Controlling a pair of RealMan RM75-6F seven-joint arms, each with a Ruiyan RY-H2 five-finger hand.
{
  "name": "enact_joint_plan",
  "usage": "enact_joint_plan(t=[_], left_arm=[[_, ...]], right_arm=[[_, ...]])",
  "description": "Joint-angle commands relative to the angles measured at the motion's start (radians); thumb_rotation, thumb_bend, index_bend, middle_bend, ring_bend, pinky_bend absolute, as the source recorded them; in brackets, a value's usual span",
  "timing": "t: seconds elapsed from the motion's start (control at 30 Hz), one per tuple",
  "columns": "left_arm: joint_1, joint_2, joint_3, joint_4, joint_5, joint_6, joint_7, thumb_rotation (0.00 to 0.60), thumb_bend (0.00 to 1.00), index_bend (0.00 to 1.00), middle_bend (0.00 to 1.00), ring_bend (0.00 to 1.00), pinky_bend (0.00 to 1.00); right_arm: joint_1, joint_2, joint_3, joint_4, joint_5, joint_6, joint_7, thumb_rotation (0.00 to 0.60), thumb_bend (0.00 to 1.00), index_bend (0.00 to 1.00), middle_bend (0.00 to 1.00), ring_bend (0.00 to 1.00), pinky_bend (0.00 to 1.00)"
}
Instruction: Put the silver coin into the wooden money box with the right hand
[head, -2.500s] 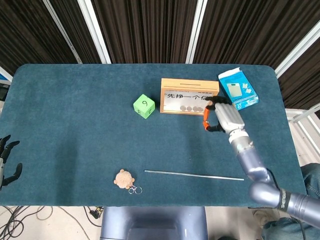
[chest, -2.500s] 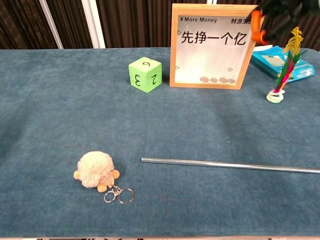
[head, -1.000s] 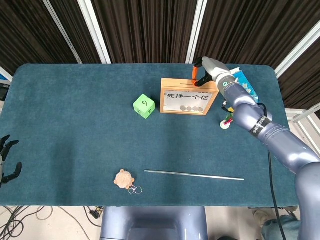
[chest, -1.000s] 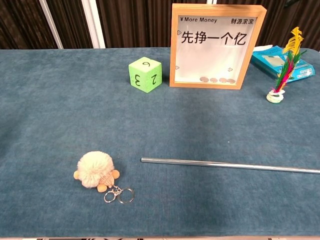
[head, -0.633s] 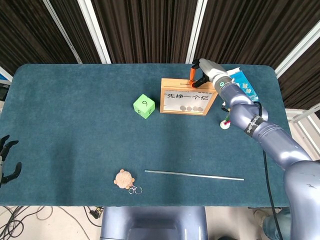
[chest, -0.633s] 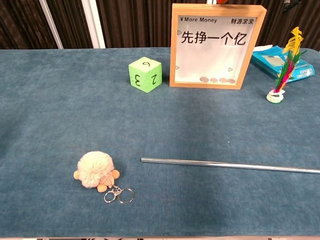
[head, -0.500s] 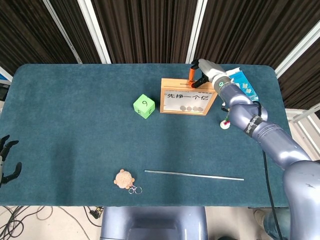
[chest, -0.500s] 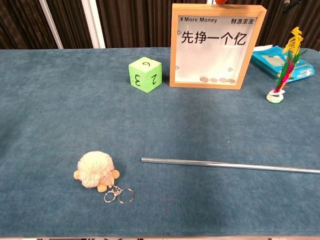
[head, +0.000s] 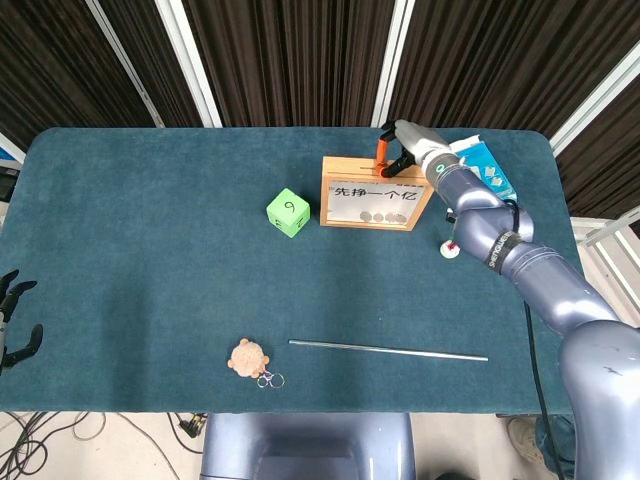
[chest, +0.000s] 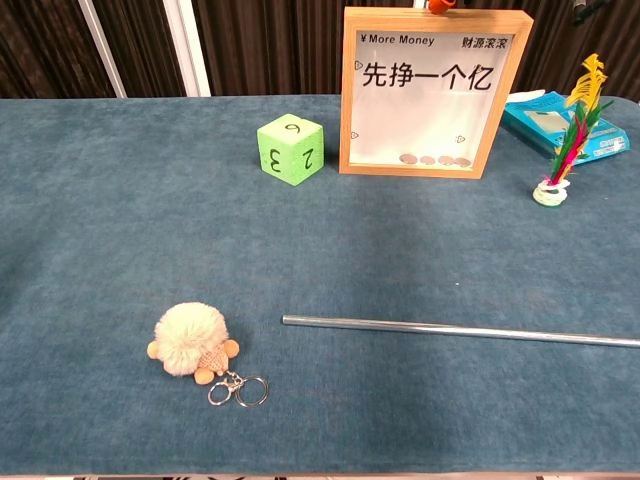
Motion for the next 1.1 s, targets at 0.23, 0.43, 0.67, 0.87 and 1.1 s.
enact_joint_plan(t=[0.23,0.43,0.67,0.87,1.1], left_arm=[[0.0,0.0,0.0,0.0,0.0,0.001,-0.003,0.6,0.44,0.19,0.01,0.0,0.15],[0.0,0.0,0.0,0.0,0.0,0.001,-0.003,0.6,0.44,0.19,0.01,0.0,0.15],[0.001,0.0,0.0,0.0,0.0,0.003,-0.004,0.6,0.44,0.19,0.01,0.0,0.15],[0.001,0.0,0.0,0.0,0.0,0.003,-0.004,0.6,0.44,0.19,0.01,0.0,0.15],[0.001,0.0,0.0,0.001,-0.001,0.002,-0.005,0.6,0.44,0.19,0.01,0.0,0.15]], right_arm=[[0.008,-0.002,-0.004,0.001,-0.052,-0.009,0.057,0.6,0.49,0.64,0.1,0.0,0.0],[0.008,-0.006,-0.012,0.014,-0.081,-0.019,0.088,0.6,0.49,0.61,0.09,0.0,0.0],[0.012,-0.004,-0.016,0.017,-0.113,-0.027,0.122,0.6,0.49,0.59,0.09,0.0,0.0],[0.012,0.002,-0.013,0.008,-0.135,-0.028,0.146,0.6,0.49,0.58,0.09,0.0,0.0],[0.011,0.006,-0.012,0.003,-0.158,-0.029,0.169,0.6,0.49,0.57,0.08,0.0,0.0]])
